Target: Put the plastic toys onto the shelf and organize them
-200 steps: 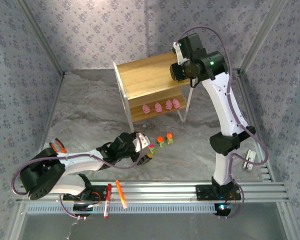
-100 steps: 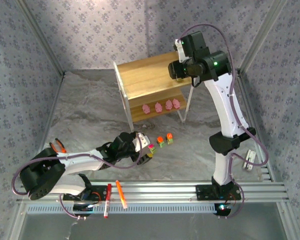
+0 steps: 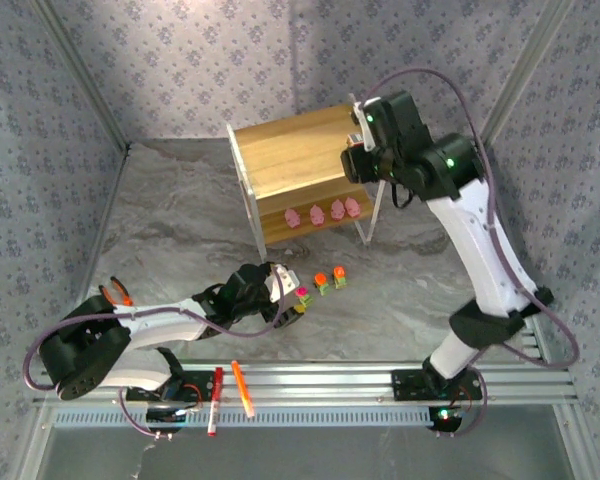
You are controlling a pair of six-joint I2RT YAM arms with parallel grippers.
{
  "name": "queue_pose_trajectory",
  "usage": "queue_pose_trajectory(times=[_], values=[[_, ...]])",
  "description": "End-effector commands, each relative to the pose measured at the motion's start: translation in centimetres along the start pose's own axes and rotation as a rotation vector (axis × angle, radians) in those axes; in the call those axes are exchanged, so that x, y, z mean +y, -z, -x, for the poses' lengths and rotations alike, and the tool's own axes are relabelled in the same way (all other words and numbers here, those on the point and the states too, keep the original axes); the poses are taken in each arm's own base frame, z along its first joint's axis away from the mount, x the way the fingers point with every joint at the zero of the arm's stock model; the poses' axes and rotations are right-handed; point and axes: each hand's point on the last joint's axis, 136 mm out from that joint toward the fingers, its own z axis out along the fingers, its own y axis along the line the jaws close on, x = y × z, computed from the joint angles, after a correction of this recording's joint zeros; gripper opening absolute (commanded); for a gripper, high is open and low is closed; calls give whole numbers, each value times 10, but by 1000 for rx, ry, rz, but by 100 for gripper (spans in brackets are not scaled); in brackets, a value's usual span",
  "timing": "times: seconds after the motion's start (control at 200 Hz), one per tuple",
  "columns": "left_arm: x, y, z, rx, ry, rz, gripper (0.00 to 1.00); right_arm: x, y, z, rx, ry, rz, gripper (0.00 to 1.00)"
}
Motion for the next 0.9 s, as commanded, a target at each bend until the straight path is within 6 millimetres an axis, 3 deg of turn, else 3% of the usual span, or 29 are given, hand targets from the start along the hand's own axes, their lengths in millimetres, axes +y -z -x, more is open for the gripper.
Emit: queue_pose_trajectory(times=[0.0,0.16,0.335,0.65,0.895], values=[[8,2,8,-37,25,31,100,-11,21,-1,-78,-62,-55,57],[8,3,7,-24,31,29,99,2,32,-37,-73,-52,-64,59],[14,6,7,-8,33,61,100,20,23,-84,-36,-54,-43,60],[33,20,-5,37,55,162,100,57,-25,-163,77,-62,8,59],[28,22,-9,42,53,138,99,74,-68,-220,191,-91,46,56]])
